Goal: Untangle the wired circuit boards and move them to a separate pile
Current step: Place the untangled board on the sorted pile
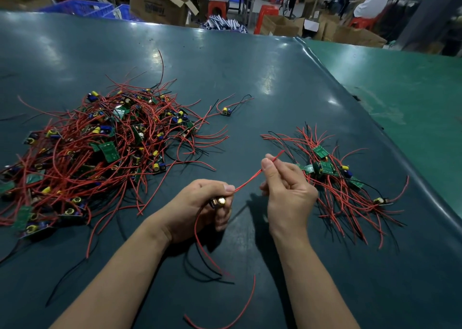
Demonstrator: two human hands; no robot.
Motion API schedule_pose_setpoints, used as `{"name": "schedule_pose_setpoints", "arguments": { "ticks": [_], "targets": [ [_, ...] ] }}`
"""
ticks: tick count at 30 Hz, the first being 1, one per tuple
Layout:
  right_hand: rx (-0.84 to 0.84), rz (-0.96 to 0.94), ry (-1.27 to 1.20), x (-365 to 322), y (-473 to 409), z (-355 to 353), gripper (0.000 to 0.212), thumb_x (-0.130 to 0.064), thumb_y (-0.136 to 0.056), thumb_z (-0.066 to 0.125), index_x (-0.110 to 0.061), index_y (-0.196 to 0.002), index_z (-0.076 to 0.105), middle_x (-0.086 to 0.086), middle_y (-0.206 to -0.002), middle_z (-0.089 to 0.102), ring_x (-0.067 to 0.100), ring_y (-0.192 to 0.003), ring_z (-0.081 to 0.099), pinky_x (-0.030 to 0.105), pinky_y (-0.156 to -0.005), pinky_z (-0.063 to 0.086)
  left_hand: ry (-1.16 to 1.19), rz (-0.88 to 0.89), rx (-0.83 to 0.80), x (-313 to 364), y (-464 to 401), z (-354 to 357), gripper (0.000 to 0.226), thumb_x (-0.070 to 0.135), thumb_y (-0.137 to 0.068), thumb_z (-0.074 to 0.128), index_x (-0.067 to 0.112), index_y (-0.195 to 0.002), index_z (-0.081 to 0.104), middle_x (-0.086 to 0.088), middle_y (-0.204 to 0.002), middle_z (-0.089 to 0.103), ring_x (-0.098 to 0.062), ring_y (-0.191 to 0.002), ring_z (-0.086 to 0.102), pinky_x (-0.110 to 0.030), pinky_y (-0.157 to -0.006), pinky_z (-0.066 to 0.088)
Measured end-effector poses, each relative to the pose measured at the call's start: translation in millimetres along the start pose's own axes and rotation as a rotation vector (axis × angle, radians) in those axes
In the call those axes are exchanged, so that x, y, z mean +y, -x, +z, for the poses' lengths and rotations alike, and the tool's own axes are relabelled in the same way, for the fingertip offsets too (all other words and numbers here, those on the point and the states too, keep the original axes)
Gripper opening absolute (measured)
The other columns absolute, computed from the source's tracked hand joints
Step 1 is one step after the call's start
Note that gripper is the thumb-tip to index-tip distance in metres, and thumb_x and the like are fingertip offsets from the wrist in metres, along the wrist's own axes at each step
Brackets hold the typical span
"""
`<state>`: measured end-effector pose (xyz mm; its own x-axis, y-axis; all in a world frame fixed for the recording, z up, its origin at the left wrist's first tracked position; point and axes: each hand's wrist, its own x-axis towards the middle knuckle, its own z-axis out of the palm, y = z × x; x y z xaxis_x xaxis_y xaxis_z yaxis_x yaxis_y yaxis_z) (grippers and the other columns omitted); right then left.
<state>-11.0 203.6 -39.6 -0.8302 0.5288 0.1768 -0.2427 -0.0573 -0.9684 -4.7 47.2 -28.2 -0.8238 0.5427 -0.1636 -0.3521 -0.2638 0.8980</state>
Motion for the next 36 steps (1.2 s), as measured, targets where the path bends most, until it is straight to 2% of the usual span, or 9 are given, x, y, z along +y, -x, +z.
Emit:
{"name": "schedule_pose_setpoints", "arguments": {
  "ticks": [4, 9, 15, 21, 25, 27, 29, 33, 36],
  "targets": [
    [0.017, -0.054, 0.058, 2, 1, 3, 0.024, -0.003, -0.085, 0.073, -0.021, -0.101, 0.074, 0.005, -0.089, 0.066, 0.011, -0.054, 0.059, 0.021, -0.054, 0.049, -0.028, 0.001, -0.002, -1, -1, -2, 0.026, 0.020, -0.082, 0.057, 0.009, -0.059, 0.053, -0.008, -0.051, 0.042, -0.019, -0.045, 0.039, -0.026, -0.047, 0.039],
    [0.091, 0.165, -0.151, -2, -4, 1, 0.014, -0.008, -0.087, 0.071, -0.020, -0.081, 0.076, -0.001, -0.067, 0.071, 0.007, -0.045, 0.055, 0.019, -0.044, 0.045, -0.050, 0.000, 0.003, -1, -1, -1, 0.026, 0.020, -0.084, 0.056, 0.009, -0.060, 0.054, -0.008, -0.051, 0.042, -0.020, -0.046, 0.039, -0.025, -0.048, 0.040],
    [0.157, 0.299, -0.296, 0, -11, 0, 0.008, -0.005, -0.089, 0.067, -0.005, -0.083, 0.071, -0.001, -0.054, 0.064, 0.005, -0.039, 0.044, 0.015, -0.039, 0.034, -0.127, 0.021, 0.007, 0, 0, 1, 0.030, 0.021, -0.084, 0.056, 0.011, -0.056, 0.054, -0.007, -0.051, 0.045, -0.020, -0.045, 0.043, -0.025, -0.048, 0.043],
    [0.127, 0.264, -0.305, 0, -10, 1, 0.016, -0.006, -0.093, 0.063, -0.008, -0.078, 0.068, -0.002, -0.051, 0.060, 0.005, -0.037, 0.039, 0.015, -0.036, 0.029, -0.129, 0.013, 0.000, 0, 2, 1, 0.029, 0.020, -0.083, 0.056, 0.008, -0.057, 0.052, -0.007, -0.050, 0.045, -0.018, -0.044, 0.044, -0.025, -0.047, 0.043],
    [0.158, 0.214, -0.275, -1, -18, -6, 0.015, -0.018, -0.102, 0.049, -0.014, -0.091, 0.057, -0.001, -0.050, 0.060, 0.009, -0.034, 0.045, 0.017, -0.035, 0.033, -0.041, -0.003, 0.014, 1, 3, 0, 0.028, 0.021, -0.083, 0.056, 0.011, -0.057, 0.056, -0.006, -0.051, 0.043, -0.017, -0.045, 0.040, -0.024, -0.047, 0.040],
    [0.106, 0.256, -0.305, -3, -20, -9, 0.020, -0.030, -0.104, 0.043, -0.015, -0.099, 0.055, 0.002, -0.061, 0.064, 0.013, -0.039, 0.053, 0.019, -0.037, 0.039, 0.039, 0.001, 0.058, 0, 1, 1, 0.028, 0.020, -0.084, 0.059, 0.012, -0.058, 0.056, -0.005, -0.052, 0.042, -0.016, -0.046, 0.039, -0.025, -0.047, 0.036],
    [-0.018, 0.350, -0.273, -6, -17, -7, 0.028, -0.036, -0.103, 0.044, -0.012, -0.099, 0.057, 0.001, -0.059, 0.059, 0.013, -0.038, 0.052, 0.017, -0.035, 0.036, 0.099, 0.009, 0.104, 0, -1, 1, 0.026, 0.022, -0.084, 0.057, 0.012, -0.060, 0.056, -0.004, -0.055, 0.041, -0.016, -0.048, 0.037, -0.025, -0.048, 0.033],
    [-0.523, 0.453, -0.040, -12, -5, -4, 0.033, -0.040, -0.092, 0.056, -0.011, -0.089, 0.073, -0.001, -0.049, 0.049, 0.009, -0.032, 0.040, 0.013, -0.032, 0.023, 0.110, 0.010, 0.138, 0, -2, 2, 0.023, 0.024, -0.082, 0.056, 0.007, -0.066, 0.051, -0.004, -0.055, 0.042, -0.016, -0.049, 0.038, -0.025, -0.048, 0.035],
    [-0.697, 0.485, -0.098, -17, 1, -6, 0.025, -0.038, -0.078, 0.066, -0.017, -0.084, 0.077, -0.003, -0.048, 0.048, 0.005, -0.032, 0.036, 0.012, -0.031, 0.022, 0.032, 0.006, 0.118, -2, 0, 2, 0.026, 0.023, -0.081, 0.059, 0.005, -0.063, 0.055, -0.008, -0.052, 0.045, -0.019, -0.047, 0.041, -0.027, -0.047, 0.038]
  ]
}}
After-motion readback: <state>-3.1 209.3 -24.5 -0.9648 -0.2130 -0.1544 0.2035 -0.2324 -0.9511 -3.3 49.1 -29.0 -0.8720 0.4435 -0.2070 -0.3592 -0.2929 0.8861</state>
